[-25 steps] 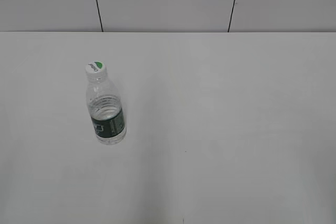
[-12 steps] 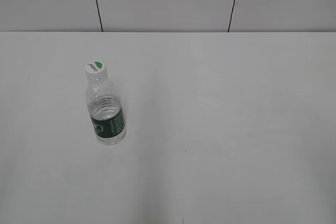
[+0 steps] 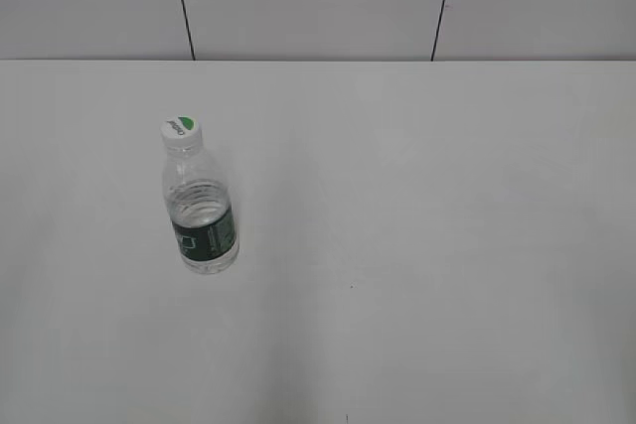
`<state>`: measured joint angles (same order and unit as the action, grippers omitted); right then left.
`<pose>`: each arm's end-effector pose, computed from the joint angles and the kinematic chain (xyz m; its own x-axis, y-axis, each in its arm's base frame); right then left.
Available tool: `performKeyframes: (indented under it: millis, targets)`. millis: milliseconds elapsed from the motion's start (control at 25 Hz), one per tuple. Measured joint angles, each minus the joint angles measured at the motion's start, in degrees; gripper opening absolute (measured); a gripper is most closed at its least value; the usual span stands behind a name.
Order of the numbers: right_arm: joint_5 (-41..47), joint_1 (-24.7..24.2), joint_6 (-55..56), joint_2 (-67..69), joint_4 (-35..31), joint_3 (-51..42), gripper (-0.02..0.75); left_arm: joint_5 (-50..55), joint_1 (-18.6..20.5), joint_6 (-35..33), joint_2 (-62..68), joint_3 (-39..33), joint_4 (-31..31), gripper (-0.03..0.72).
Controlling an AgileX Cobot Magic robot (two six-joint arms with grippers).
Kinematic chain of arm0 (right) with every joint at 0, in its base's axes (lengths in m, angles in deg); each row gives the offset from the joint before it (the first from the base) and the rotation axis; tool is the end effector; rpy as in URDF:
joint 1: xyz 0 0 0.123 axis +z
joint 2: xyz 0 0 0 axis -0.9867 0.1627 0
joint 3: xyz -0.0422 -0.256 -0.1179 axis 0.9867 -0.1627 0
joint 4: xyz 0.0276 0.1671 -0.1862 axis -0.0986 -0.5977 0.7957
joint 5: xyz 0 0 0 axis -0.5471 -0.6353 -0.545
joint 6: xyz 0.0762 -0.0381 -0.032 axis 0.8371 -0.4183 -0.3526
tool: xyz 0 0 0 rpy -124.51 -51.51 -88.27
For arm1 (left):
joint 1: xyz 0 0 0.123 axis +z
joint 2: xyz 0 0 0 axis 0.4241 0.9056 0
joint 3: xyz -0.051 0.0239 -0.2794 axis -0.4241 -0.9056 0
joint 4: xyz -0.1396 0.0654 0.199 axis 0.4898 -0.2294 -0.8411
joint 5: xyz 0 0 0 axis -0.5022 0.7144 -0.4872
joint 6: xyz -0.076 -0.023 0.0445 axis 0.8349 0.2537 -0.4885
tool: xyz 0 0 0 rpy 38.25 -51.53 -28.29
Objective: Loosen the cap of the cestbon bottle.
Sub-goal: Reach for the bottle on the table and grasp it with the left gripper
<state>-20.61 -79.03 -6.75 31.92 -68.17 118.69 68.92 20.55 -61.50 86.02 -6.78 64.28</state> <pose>-0.0077 0.0054 0.2749 -0.4670 -0.1398 -0.8732 -0.1434 0.9863 -0.0812 0.0146 -0.0011 0.3062 0.0264 0.0218 -0.9994 0.0787 0.9966 0.0238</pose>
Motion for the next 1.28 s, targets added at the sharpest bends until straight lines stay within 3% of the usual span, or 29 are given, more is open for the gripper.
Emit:
performKeyframes:
  millis: [320,640,1000,1120,1280]
  targets:
    - [0.0,0.0,0.0,0.0,0.0,0.0,0.584,-22.0,0.0,0.0,0.9,-13.7,-0.6,0.402]
    - [0.0,0.0,0.0,0.0,0.0,0.0,0.584,-29.4,0.0,0.0,13.2,-14.4,-0.7,0.402]
    - [0.0,0.0,0.0,0.0,0.0,0.0,0.584,-45.9,0.0,0.0,33.5,-14.5,5.4,0.402]
    - [0.0,0.0,0.0,0.0,0.0,0.0,0.584,-51.0,0.0,0.0,39.9,-14.5,3.2,0.402]
    - [0.0,0.0,0.0,0.0,0.0,0.0,0.584,-59.5,0.0,0.0,49.8,-14.5,-5.7,0.402]
